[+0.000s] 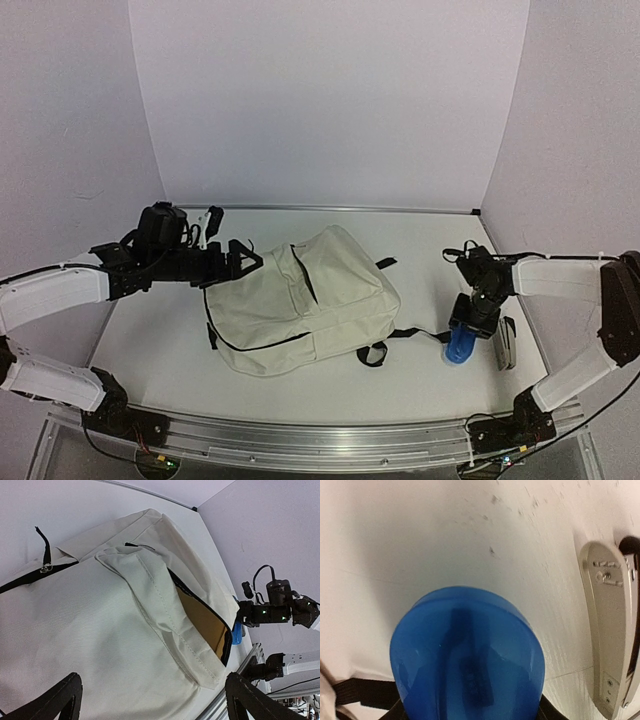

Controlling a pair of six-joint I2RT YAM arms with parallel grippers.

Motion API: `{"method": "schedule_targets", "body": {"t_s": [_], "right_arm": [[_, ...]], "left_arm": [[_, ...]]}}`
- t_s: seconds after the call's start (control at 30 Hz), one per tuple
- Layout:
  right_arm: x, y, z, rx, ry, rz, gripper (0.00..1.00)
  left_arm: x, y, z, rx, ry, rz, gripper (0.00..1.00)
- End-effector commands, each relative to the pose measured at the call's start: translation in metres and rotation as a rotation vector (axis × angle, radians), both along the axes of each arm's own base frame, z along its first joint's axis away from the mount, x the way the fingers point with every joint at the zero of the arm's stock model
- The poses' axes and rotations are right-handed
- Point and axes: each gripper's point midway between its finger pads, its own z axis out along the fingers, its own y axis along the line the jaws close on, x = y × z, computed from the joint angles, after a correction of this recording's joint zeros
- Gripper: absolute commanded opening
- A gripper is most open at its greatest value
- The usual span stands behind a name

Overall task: Pack the student bag
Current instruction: Pick up the personal item from the center of the board.

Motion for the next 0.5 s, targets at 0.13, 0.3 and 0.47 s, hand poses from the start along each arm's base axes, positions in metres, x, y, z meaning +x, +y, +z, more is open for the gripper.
{"method": "schedule_targets", "body": {"t_s": [0.13, 0.3, 0.47], "right_arm": [[0.046, 0.070, 0.158, 0.206, -0.394, 0.266, 0.43], [0.042, 0.135, 0.231, 0.317, -0.570, 0.479, 0.40], [0.027, 0.198, 0.261, 0.364, -0.659, 0.698, 0.40]], "left_arm": [[-0.003, -0.037, 0.082, -0.152, -0.129, -0.126, 0.99], [-0.013, -0.067, 0.108, -0.241, -0.119, -0.211, 0.99], [-0.020, -0.092, 0.110, -0.327, -0.043, -0.299, 0.99]]}}
